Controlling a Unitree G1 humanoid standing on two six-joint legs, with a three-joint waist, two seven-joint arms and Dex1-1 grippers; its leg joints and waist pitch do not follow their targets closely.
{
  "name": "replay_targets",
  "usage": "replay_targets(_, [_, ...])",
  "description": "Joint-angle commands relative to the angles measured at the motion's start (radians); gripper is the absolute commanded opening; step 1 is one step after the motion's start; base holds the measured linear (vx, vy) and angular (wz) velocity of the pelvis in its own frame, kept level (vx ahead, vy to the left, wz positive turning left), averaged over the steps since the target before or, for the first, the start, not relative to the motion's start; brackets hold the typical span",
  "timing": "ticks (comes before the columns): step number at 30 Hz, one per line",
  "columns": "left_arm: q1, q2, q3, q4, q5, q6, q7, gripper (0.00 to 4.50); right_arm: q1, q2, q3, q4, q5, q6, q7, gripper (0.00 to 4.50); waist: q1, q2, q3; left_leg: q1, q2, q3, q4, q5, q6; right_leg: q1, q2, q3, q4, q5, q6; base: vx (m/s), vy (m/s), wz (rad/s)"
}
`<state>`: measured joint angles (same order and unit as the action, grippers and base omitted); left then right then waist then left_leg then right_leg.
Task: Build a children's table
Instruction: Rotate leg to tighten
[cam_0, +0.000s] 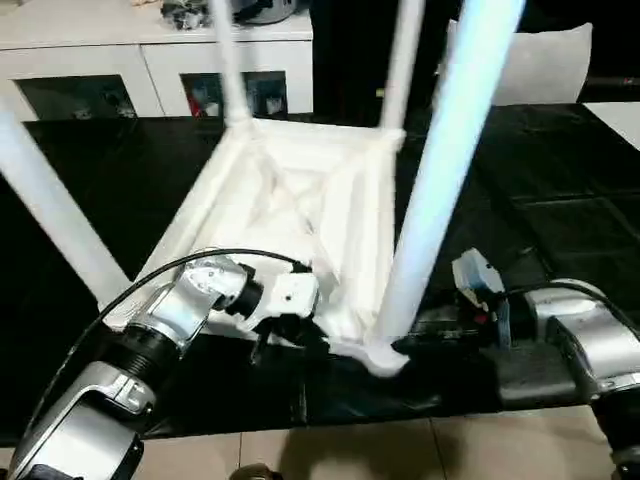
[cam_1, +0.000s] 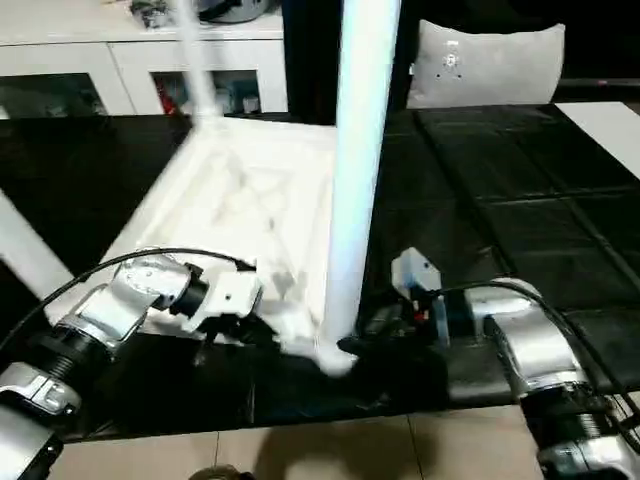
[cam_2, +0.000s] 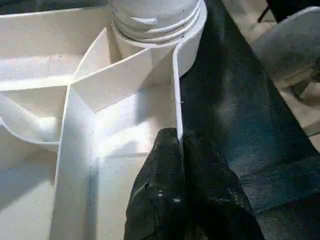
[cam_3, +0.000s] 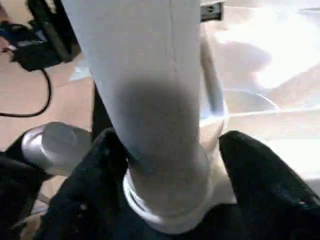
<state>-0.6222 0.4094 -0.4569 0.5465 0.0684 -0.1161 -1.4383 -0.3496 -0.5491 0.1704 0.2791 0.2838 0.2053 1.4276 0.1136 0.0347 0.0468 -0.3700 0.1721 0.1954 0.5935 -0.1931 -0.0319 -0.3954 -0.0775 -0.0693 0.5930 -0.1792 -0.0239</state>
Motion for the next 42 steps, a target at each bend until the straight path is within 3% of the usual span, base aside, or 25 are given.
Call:
replay_targets(1, [-0.004,-0.009,-0.065,-0.005,0.023,-0.032,-0.064,0.0,-0.01,0.0,0.003,0.007,0.013,-0.011,0.0,2.85,-0.006,-0.01,-0.062,0.016,0.069,-0.026,-0.067,-0.176,0.065,0.046,-0.082,0.048,-0.068,-0.247,-0.214,0.0,0.0,0.0])
replay_targets(11, [-0.009,-0.018,-0.061,0.018,0.023,-0.041,-0.061,0.0,0.006,0.025,0.012,-0.009,0.037,0.014,0.023,2.05,-0.006,-0.012,-0.064,0.015,0.067,-0.026,-0.065,-0.169,0.066,0.046,-0.081,0.047,-0.068,-0.244,-0.21,0.0,0.0,0.0])
replay_targets(15, [0.003,-0.031,-0.041,0.004,0.004,0.022,-0.039,0.0,0.026,0.039,-0.003,-0.03,0.057,0.04,0.001,1.97,-0.005,-0.013,-0.064,0.016,0.067,-0.026,-0.066,-0.164,0.065,0.045,-0.08,0.047,-0.068,-0.255,-0.204,0.0,0.0,0.0])
replay_targets(18, [0.013,-0.062,0.0,-0.035,-0.025,0.143,0.026,0.0,0.032,0.073,-0.029,-0.041,0.039,0.093,-0.124,1.95,-0.006,-0.012,-0.061,0.016,0.068,-0.026,-0.067,-0.173,0.06,0.043,-0.08,0.048,-0.07,-0.274,-0.203,0.0,0.0,0.0])
replay_targets(21, [0.015,-0.093,0.023,-0.053,-0.026,0.214,0.099,0.0,-0.004,0.13,-0.042,0.02,-0.017,0.093,-0.274,1.95,-0.023,-0.011,-0.052,0.021,0.061,-0.03,-0.073,-0.241,0.023,0.037,-0.082,0.045,-0.087,-0.426,-0.168,0.0,0.0,0.0])
replay_targets(22, [0.016,-0.131,0.045,-0.075,-0.032,0.29,0.169,0.0,-0.043,0.184,-0.06,0.088,-0.06,0.09,-0.415,1.94,-0.031,-0.012,-0.052,0.021,0.062,-0.031,-0.073,-0.251,0.006,0.036,-0.083,0.045,-0.083,-0.442,-0.168,0.0,0.0,0.0])
replay_targets(23, [0.016,-0.145,0.053,-0.083,-0.035,0.318,0.192,0.0,-0.054,0.202,-0.068,0.107,-0.072,0.095,-0.464,1.94,-0.05,-0.016,-0.046,0.012,0.053,-0.039,-0.076,-0.274,-0.005,0.044,-0.084,0.037,-0.092,-0.519,-0.139,-0.052,0.005,-0.12])
replay_targets(24, [0.016,-0.155,0.058,-0.089,-0.039,0.336,0.208,0.0,-0.06,0.216,-0.074,0.115,-0.075,0.105,-0.498,1.94,-0.063,-0.014,-0.046,0.011,0.05,-0.043,-0.077,-0.29,-0.01,0.045,-0.083,0.031,-0.102,-0.583,-0.103,-0.054,0.018,-0.18])
replay_targets(25, [0.015,-0.176,0.065,-0.099,-0.038,0.364,0.241,0.0,-0.064,0.235,-0.083,0.114,-0.085,0.117,-0.554,1.93,-0.071,-0.015,-0.047,0.01,0.05,-0.045,-0.077,-0.293,-0.008,0.046,-0.084,0.031,-0.105,-0.589,-0.094,-0.054,0.018,-0.18])
replay_targets(27, [0.014,-0.196,0.069,-0.108,-0.034,0.387,0.272,0.0,-0.068,0.256,-0.092,0.109,-0.092,0.138,-0.609,1.93,-0.092,-0.015,-0.051,0.005,0.051,-0.047,-0.079,-0.29,0.006,0.046,-0.079,0.032,-0.103,-0.537,-0.102,0.0,0.0,0.0])
replay_targets(29, [0.01,-0.259,0.085,-0.126,-0.022,0.451,0.366,0.0,-0.079,0.326,-0.127,0.095,-0.108,0.204,-0.773,1.93,-0.101,-0.016,-0.055,0.008,0.05,-0.041,-0.074,-0.269,0.018,0.041,-0.076,0.037,-0.101,-0.476,-0.124,0.0,0.0,0.0])
replay_targets(31, [0.01,-0.298,0.09,-0.135,-0.004,0.485,0.429,0.0,-0.083,0.366,-0.146,0.09,-0.125,0.211,-0.855,1.93,-0.104,-0.016,-0.055,0.009,0.046,-0.036,-0.07,-0.246,0.029,0.037,-0.074,0.037,-0.102,-0.456,-0.137,0.0,0.0,0.0])
replay_targets(33, [0.009,-0.313,0.087,-0.134,0.014,0.485,0.46,0.0,-0.082,0.377,-0.145,0.092,-0.138,0.178,-0.865,1.93,-0.101,-0.014,-0.058,0.008,0.045,-0.035,-0.067,-0.231,0.044,0.038,-0.074,0.038,-0.105,-0.458,-0.13,0.0,0.0,0.0])
replay_targets(34, [0.008,-0.314,0.086,-0.133,0.016,0.484,0.463,0.0,-0.082,0.378,-0.145,0.092,-0.137,0.175,-0.865,2.47,-0.102,-0.014,-0.057,0.007,0.046,-0.034,-0.068,-0.23,0.047,0.037,-0.072,0.038,-0.104,-0.444,-0.131,0.0,0.0,0.0])
replay_targets(37, [0.001,-0.313,0.079,-0.122,0.037,0.471,0.494,0.0,-0.071,0.372,-0.143,0.075,-0.12,0.165,-0.848,2.64,-0.101,-0.009,-0.059,0.01,0.05,-0.033,-0.069,-0.23,0.055,0.036,-0.069,0.04,-0.099,-0.376,-0.156,0.0,0.0,0.0])
replay_targets(39, [-0.002,-0.295,0.081,-0.122,0.037,0.465,0.493,0.0,-0.053,0.345,-0.143,0.044,-0.111,0.162,-0.814,2.9,-0.087,-0.008,-0.063,0.011,0.054,-0.03,-0.066,-0.191,0.065,0.039,-0.068,0.043,-0.087,-0.278,-0.187,0.0,0.0,0.0])
replay_targets(42, [-0.001,-0.263,0.092,-0.115,0.042,0.427,0.478,0.0,-0.028,0.3,-0.148,0.001,-0.101,0.162,-0.75,3.1,-0.071,-0.007,-0.065,0.008,0.054,-0.029,-0.063,-0.156,0.079,0.045,-0.072,0.044,-0.08,-0.214,-0.198,0.0,0.0,0.0])
